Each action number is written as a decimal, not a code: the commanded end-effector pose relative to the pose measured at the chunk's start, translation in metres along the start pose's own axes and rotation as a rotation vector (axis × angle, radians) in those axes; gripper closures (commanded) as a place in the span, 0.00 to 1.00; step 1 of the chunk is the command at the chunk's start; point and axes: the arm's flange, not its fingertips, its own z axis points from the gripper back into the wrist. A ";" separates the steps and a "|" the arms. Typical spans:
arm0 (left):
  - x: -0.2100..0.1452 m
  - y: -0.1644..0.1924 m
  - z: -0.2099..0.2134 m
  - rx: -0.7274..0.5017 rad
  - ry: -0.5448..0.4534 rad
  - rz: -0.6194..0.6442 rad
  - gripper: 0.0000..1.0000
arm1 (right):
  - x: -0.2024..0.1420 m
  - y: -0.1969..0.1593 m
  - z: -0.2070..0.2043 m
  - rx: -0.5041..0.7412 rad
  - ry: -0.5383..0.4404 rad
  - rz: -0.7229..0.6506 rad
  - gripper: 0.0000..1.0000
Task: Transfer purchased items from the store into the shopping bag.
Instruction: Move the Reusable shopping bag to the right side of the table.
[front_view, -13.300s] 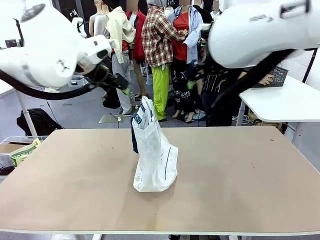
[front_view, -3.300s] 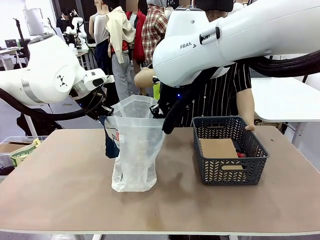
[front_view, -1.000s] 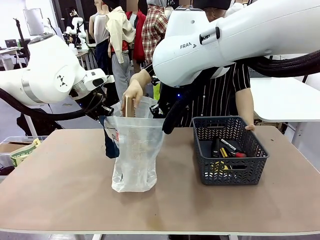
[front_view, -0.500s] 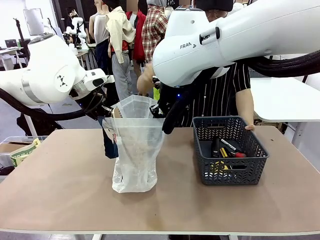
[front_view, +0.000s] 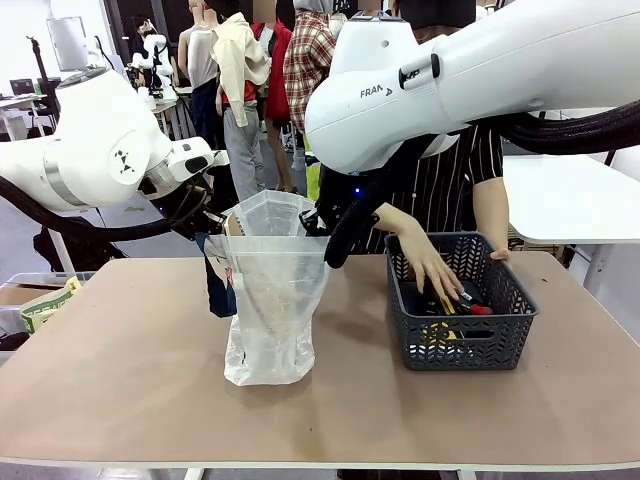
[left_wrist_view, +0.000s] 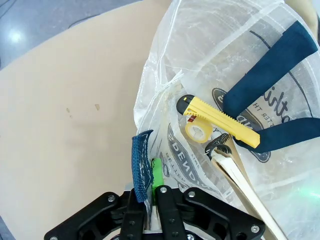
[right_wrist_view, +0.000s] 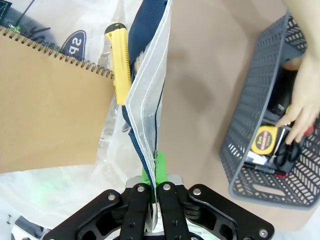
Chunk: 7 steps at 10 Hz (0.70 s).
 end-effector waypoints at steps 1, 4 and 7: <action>0.000 0.001 0.000 0.001 0.000 0.001 1.00 | -0.001 -0.001 0.000 -0.004 0.000 0.001 1.00; 0.000 0.001 0.000 0.001 0.000 0.001 1.00 | -0.001 -0.001 0.000 -0.004 0.000 0.001 1.00; 0.000 0.001 0.000 0.001 0.000 0.001 1.00 | -0.001 -0.001 0.000 -0.004 0.000 0.001 1.00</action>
